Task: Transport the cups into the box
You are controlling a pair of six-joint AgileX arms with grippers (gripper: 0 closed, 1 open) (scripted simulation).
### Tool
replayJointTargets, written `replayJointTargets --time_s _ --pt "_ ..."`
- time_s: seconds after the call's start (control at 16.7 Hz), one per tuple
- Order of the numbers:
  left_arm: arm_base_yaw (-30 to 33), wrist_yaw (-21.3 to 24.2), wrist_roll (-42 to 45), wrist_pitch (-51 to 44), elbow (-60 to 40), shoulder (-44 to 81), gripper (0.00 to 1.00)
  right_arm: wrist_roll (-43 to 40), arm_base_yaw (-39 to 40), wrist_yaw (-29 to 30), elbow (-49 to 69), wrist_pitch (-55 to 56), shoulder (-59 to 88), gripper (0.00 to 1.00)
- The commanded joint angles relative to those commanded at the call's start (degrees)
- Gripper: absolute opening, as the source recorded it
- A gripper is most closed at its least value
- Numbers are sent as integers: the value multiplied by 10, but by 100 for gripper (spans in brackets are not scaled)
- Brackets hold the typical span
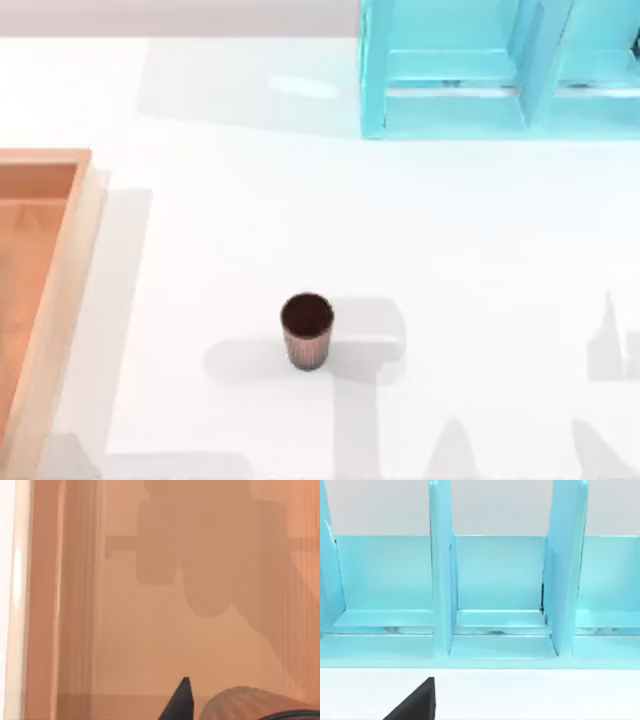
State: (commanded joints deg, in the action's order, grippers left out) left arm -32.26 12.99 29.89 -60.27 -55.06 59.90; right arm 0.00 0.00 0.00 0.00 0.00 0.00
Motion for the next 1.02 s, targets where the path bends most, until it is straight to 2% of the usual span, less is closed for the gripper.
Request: replayJointTargets --time_s 0.54,1.02 --pt "-10 10 19 10 30 -18 0 0 0 0 0 0 0 100" --pt "11 1 -1 161 141 13 0 0 0 0 0 0 0 100"
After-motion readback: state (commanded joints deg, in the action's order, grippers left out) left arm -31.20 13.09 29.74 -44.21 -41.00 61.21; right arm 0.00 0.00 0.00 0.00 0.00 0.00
